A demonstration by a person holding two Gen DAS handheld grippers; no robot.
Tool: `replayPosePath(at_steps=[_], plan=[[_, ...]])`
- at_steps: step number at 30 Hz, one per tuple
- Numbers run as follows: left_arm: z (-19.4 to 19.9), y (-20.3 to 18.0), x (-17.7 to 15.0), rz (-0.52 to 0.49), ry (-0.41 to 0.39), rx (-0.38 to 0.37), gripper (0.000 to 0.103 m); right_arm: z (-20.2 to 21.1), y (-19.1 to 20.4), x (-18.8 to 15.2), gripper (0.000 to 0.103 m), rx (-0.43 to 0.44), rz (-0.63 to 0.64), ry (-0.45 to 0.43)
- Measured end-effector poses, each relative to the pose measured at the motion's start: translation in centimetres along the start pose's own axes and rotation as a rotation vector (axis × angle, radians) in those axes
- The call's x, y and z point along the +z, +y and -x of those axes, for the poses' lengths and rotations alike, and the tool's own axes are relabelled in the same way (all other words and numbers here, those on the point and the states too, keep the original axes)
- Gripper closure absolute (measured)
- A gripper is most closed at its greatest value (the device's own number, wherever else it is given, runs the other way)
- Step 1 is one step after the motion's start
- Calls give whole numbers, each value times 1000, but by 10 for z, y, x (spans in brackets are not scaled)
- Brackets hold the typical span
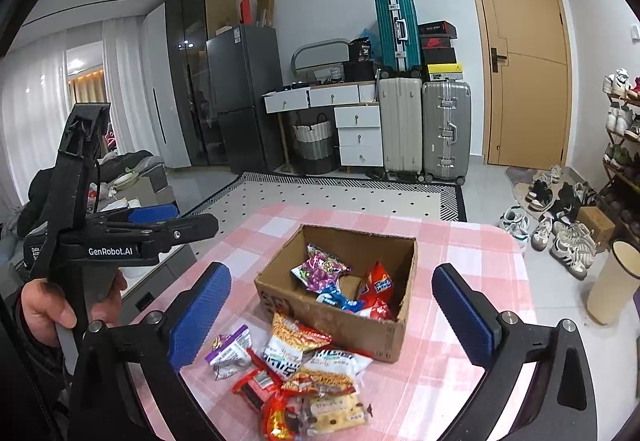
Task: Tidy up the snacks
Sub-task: 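Move both grippers back toward the remaining snack pile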
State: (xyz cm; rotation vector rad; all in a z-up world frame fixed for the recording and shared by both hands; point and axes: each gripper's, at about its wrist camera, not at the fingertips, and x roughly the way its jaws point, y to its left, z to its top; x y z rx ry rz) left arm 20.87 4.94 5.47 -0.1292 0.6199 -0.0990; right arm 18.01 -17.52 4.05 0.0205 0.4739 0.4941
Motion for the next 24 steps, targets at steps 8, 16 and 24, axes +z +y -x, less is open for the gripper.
replayPosePath(at_steps=[8,16,24], plan=[[22,-4,-29,-26,-30,23,1,16,5,-22,1,-1,-16,-3],[36,2,-65,-1,-32,29,1,20,-4,-54,1,-16,-82,14],[32,13,-108,32,-1,41,1,15,-2,-91,1,9,-108,55]])
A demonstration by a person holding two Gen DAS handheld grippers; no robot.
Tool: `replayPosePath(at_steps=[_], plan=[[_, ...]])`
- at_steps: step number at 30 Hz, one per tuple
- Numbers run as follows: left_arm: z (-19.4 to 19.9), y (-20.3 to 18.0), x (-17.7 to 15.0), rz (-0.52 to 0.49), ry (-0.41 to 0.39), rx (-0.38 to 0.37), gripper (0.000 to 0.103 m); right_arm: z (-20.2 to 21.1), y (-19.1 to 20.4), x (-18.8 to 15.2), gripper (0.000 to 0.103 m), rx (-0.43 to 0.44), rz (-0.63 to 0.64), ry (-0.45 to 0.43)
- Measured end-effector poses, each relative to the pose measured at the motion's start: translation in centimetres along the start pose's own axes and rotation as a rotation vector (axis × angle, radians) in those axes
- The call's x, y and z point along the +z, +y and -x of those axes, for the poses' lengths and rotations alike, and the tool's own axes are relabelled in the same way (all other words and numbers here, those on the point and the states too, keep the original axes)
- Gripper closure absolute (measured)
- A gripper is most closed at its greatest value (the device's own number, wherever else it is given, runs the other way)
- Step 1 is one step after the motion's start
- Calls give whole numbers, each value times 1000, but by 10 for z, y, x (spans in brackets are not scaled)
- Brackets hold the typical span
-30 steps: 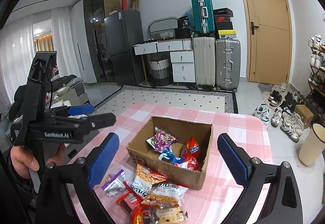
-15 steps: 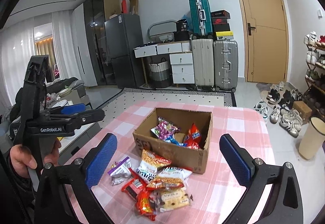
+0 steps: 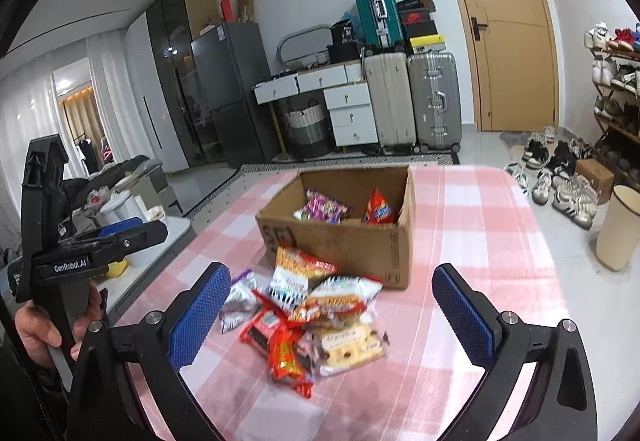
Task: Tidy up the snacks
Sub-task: 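Move both grippers back toward the remaining snack pile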
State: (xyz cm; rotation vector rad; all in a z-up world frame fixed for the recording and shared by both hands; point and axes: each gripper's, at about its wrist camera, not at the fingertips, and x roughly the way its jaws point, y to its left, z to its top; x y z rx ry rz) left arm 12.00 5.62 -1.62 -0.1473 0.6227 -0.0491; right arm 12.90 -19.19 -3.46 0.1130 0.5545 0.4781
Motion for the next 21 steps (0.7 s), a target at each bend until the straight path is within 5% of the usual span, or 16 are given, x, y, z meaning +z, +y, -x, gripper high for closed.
replayPosePath(at_steps=[21], plan=[[-42,24,-73,38,102,7,1,-51,20,-73,1,106,-1,156]])
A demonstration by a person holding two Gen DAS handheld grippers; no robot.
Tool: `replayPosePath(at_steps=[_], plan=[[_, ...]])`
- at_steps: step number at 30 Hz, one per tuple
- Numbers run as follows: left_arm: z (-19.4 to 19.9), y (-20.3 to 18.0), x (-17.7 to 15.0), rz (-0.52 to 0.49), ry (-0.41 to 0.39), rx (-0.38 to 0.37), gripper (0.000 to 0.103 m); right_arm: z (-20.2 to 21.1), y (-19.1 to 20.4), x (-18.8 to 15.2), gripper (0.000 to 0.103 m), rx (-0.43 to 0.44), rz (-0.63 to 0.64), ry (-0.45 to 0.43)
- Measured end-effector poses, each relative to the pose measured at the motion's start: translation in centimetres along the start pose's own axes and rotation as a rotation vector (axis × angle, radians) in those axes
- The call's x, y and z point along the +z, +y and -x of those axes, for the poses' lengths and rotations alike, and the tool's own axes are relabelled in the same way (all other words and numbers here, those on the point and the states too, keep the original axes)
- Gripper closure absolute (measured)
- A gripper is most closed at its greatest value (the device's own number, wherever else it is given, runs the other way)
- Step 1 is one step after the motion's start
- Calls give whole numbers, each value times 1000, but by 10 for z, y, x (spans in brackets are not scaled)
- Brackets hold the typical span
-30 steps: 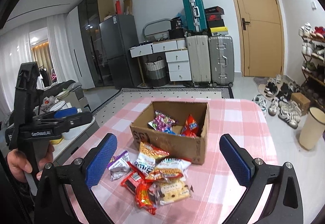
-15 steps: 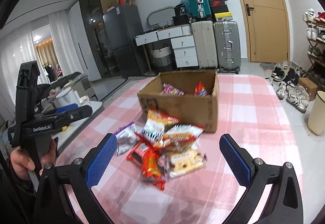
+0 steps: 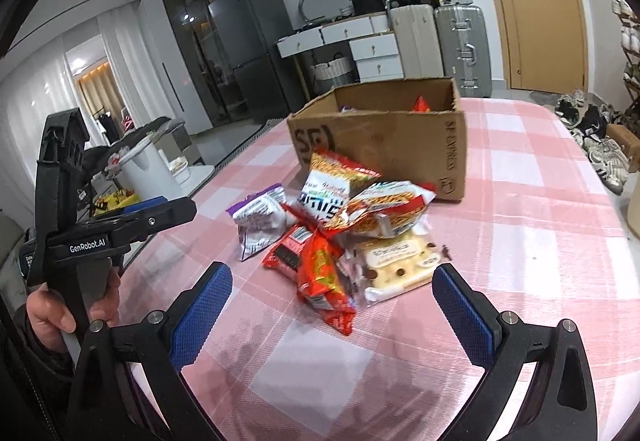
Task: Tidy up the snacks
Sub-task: 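Move both grippers back toward the remaining snack pile, then grasp the orange snack bag with the right gripper while the left gripper grasps the purple candy bag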
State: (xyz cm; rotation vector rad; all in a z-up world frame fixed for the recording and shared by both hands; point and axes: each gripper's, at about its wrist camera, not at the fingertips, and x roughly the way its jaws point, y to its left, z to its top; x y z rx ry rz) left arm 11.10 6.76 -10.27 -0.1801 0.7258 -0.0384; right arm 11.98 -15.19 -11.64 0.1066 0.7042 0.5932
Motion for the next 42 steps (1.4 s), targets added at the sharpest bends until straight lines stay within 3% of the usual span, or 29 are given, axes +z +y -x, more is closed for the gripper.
replayPosePath(at_steps=[8,10,17,25,31,42], plan=[[-11,3,-10,1,31,-7,1,-29,6,2,4,5,20,63],[-14,4,-12,5,42,0,1,-37,6,2,21,13,22,80],[-14,20,-20,39,59,-8,1,-63,9,2,34,31,33,139],[-17,36,-23,84,73,-13,1,-81,6,1,71,46,10,185],[-23,39,-27,98,103,-17,1,-75,-2,2,80,61,-26,165],[-37,34,-23,86,135,-26,1,-62,-6,2,80,81,-60,126]])
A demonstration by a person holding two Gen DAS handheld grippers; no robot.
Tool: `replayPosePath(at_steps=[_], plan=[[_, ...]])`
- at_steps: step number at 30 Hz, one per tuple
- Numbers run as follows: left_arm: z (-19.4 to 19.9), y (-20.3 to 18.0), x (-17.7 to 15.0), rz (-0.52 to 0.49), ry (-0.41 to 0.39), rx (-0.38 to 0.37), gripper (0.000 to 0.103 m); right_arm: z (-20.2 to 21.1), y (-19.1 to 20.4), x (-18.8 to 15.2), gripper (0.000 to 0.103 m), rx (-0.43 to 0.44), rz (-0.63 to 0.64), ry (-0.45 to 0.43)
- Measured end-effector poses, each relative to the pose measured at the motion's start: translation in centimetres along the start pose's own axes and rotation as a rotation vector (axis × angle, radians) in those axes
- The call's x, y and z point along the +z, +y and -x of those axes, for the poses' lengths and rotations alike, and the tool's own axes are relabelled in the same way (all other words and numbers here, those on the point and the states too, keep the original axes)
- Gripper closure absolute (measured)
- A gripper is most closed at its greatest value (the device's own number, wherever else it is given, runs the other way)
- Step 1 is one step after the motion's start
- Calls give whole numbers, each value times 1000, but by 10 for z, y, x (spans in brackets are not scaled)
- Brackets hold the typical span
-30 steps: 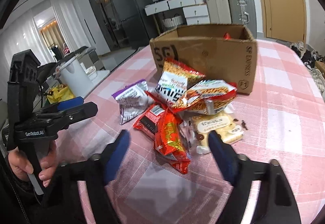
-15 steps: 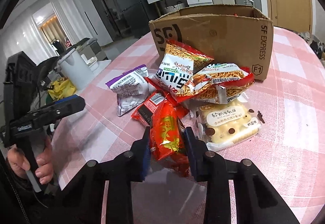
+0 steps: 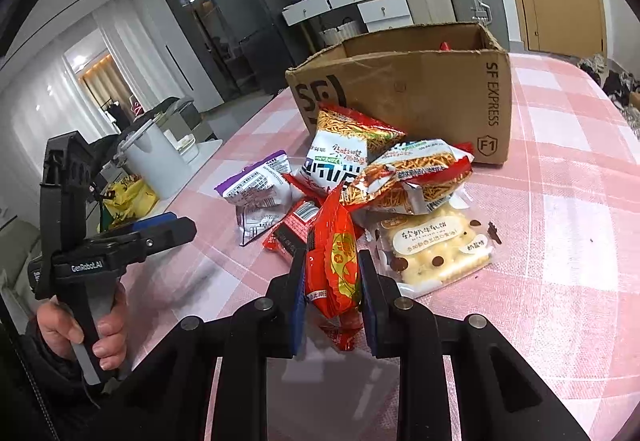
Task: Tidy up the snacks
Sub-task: 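Grasp the orange snack bag with the right gripper while the left gripper grasps the purple candy bag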
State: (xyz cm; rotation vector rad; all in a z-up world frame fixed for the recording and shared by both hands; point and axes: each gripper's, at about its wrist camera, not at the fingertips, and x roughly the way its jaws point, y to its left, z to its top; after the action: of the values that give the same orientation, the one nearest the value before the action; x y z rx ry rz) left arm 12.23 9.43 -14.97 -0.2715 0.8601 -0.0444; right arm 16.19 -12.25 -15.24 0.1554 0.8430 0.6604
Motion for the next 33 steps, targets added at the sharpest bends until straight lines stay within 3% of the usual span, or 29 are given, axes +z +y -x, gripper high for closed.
replayPosePath(at_steps=[11,25,30,33], plan=[[-36,-15,16,-70,36,8,1,12,-12,-8,80,24,-23,-26],[-73,-17,44,-52,49,-26,2,10,-20,-8,80,40,-58,-23],[-88,-15,51,-53,56,-71,15,10,-21,-9,80,48,-64,-22],[-94,-14,52,-52,67,-108,31,9,-21,-8,80,50,-64,-21]])
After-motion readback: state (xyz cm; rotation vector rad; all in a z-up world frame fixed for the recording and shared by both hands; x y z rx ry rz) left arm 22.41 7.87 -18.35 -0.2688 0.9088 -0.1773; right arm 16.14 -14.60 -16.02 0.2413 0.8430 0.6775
